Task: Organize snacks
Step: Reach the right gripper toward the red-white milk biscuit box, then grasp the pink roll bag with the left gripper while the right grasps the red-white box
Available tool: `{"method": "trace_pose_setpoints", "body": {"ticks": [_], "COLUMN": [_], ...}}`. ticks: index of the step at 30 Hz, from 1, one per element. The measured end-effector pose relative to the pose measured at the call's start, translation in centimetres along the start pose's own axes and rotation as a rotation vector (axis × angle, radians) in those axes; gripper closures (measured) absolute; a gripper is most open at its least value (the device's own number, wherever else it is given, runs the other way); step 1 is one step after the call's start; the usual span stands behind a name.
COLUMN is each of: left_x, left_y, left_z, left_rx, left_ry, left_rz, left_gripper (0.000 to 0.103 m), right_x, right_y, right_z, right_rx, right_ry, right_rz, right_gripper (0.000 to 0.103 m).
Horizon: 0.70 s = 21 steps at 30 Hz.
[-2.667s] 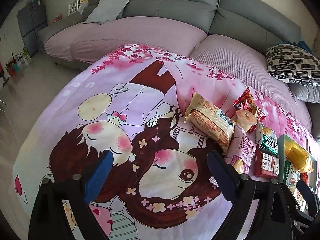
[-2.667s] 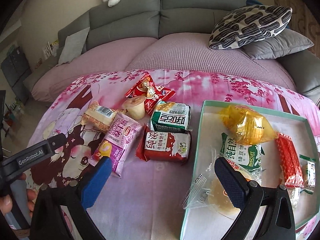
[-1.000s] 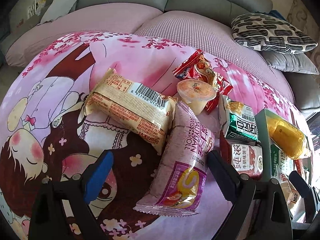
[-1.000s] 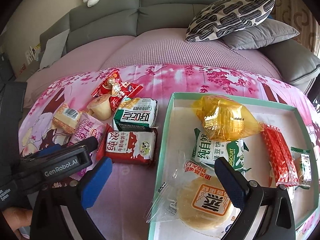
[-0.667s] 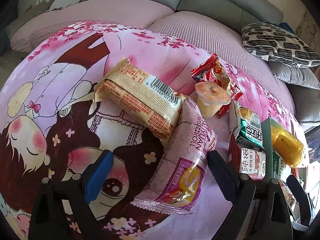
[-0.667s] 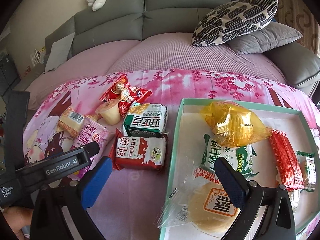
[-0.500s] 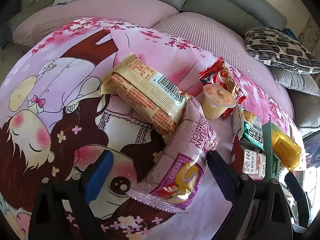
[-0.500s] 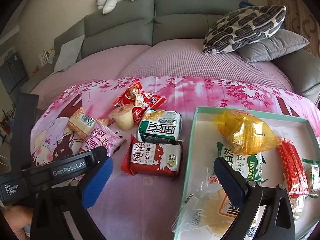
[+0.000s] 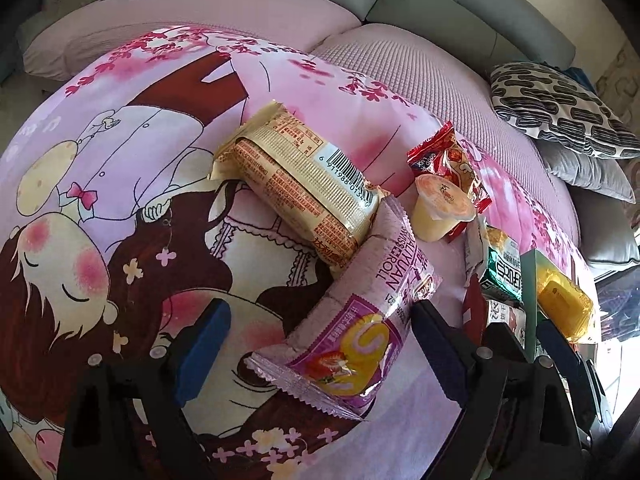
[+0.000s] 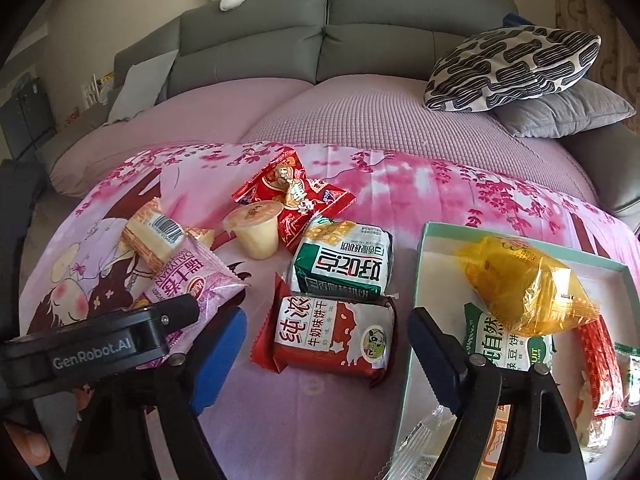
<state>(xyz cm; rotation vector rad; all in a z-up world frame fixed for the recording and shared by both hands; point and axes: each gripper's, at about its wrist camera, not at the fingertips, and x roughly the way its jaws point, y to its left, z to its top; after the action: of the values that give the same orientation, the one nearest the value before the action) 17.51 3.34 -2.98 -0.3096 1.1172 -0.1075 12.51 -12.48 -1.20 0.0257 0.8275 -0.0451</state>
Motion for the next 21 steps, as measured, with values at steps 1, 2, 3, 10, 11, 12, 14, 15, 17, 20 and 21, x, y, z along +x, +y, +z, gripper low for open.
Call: {"method": "trace_pose_setpoints", "body": {"ticks": [1, 2, 3, 10, 11, 12, 14, 15, 17, 20, 21], "left_x": [-0.1, -0.2, -0.3, -0.5, -0.5, -0.5, -0.6, -0.6, -0.6, -0.7, -0.7], "left_y": [0.1, 0.2, 0.2, 0.3, 0.3, 0.2, 0.1, 0.1, 0.1, 0.2, 0.2], "left_z": [0.0, -0.1, -0.1, -0.2, -0.2, -0.2, -0.3, -0.3, -0.3, -0.3, -0.3], "left_rx": [-0.002, -0.004, -0.007, -0.015, -0.015, -0.013, -0.008, -0.007, -0.009, -0.015, -0.016], "left_ry": [0.0, -0.001, -0.001, 0.0, 0.001, 0.001, 0.0, 0.001, 0.001, 0.003, 0.003], "left_rz": [0.001, 0.001, 0.001, -0.016, -0.021, -0.02, -0.019, -0.02, -0.02, -0.021, -0.02], "left_gripper": [0.014, 0.016, 0.017, 0.024, 0.026, 0.027, 0.028, 0.028, 0.029, 0.029, 0.029], "right_x": [0.1, 0.1, 0.1, 1.0, 1.0, 1.0, 1.0, 1.0, 0.9, 0.9, 0.9], "right_y": [0.1, 0.2, 0.2, -0.1, -0.1, -0.1, 0.0, 0.1, 0.2, 0.6, 0.9], "right_z": [0.0, 0.0, 0.0, -0.3, -0.3, -0.3, -0.4, -0.4, -0.5, -0.5, -0.6], "right_rx": [-0.004, -0.007, -0.008, 0.014, 0.012, 0.01, 0.003, 0.0, -0.001, -0.012, -0.025], "right_ry": [-0.002, -0.004, -0.006, 0.035, 0.036, 0.036, 0.038, 0.04, 0.044, 0.056, 0.06], "right_rz": [-0.001, -0.001, 0.001, 0.011, 0.01, 0.009, 0.011, 0.015, 0.04, 0.075, 0.081], "right_gripper": [0.018, 0.018, 0.019, 0.03, 0.03, 0.031, 0.032, 0.032, 0.032, 0.032, 0.032]}}
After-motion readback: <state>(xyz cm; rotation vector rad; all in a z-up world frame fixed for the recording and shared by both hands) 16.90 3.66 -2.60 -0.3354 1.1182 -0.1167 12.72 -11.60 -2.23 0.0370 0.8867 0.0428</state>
